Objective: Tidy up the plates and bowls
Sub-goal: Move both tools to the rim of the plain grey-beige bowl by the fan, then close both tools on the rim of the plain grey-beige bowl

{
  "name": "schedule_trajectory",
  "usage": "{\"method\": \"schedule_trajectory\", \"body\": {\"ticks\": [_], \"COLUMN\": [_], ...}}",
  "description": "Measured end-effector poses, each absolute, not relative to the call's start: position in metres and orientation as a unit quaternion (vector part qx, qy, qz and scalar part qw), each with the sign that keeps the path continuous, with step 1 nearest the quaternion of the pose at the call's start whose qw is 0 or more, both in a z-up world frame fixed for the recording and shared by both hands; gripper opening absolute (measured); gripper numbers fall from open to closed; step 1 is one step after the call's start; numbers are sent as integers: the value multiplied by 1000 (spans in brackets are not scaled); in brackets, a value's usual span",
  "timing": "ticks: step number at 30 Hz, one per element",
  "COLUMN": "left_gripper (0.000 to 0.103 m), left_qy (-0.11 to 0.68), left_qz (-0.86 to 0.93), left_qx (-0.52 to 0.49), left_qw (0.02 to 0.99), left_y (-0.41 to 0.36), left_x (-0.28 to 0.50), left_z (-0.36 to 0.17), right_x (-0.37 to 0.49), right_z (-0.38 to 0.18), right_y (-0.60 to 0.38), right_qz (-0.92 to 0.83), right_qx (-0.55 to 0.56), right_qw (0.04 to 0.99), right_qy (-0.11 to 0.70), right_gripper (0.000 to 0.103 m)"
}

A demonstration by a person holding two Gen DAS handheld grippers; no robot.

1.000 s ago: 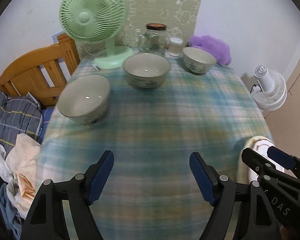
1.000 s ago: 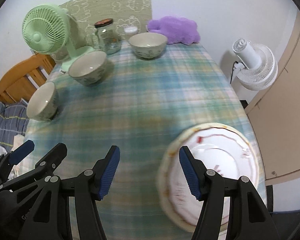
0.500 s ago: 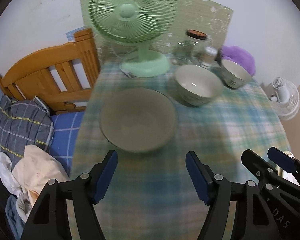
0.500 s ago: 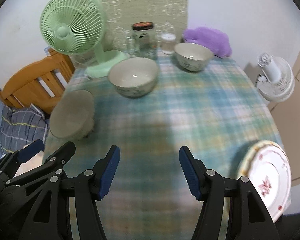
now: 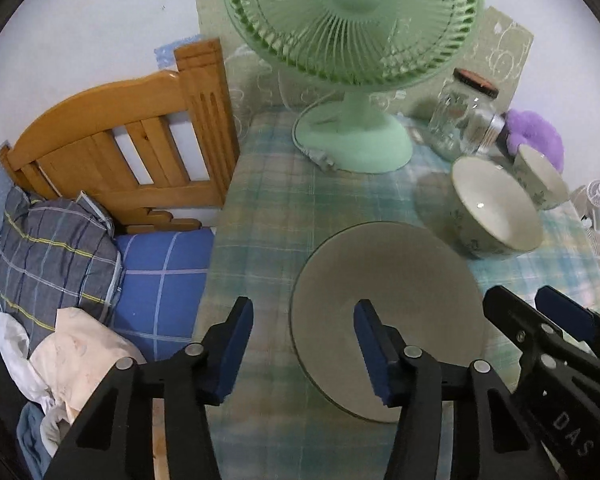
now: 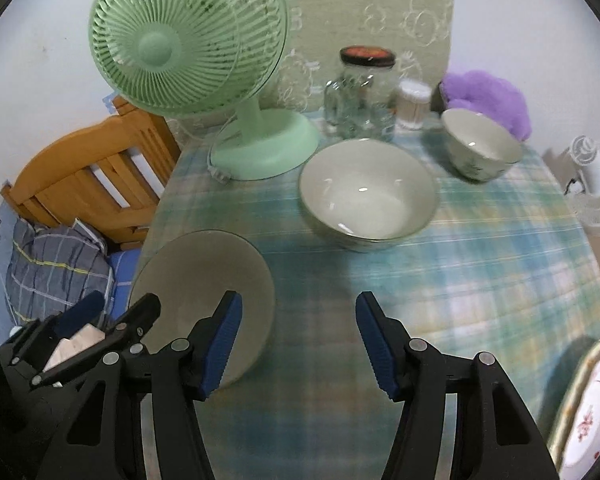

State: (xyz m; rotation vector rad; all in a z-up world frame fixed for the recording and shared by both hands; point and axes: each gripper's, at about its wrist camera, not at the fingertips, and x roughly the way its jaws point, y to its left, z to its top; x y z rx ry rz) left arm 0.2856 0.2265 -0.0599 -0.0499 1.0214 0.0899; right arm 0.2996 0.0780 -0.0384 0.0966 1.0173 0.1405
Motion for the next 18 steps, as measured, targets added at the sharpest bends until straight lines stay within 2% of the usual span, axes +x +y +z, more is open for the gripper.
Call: {"method": "schedule_trajectory", "body": {"ticks": [4, 6, 8, 11, 13, 15, 18], "left_gripper": [43, 39, 38, 30, 24, 15, 15], "left_qy": [497, 501, 497, 498, 502, 509, 508], "left_qz": [32, 30, 34, 35, 33, 22, 21], "left_qx": [-21, -9, -3, -6, -11, -22, -17], "left_qw": [867, 865, 867, 866, 864, 860, 861], "left_y": [227, 223, 223, 225, 228, 229, 228], "left_x": [294, 298, 301, 306, 309, 310, 308], "left_z": [-71, -75, -76, -78, -80, -83, -82], "right_x": [313, 319, 323, 330, 333, 332, 331], "right_z": [-53, -59, -63, -71, -76, -77, -76], "right_y": [89, 95, 99, 102, 103, 104, 106], "right_qz": [69, 72, 73, 73, 76, 78, 83], "right_qx": [44, 39, 33, 28, 27, 24, 18], "right_qw": [861, 859, 858, 850, 844, 845, 846], "right_qy": [502, 505, 507, 521, 530, 529, 527], "right_gripper": [49, 47, 34, 20, 15, 14, 13]}}
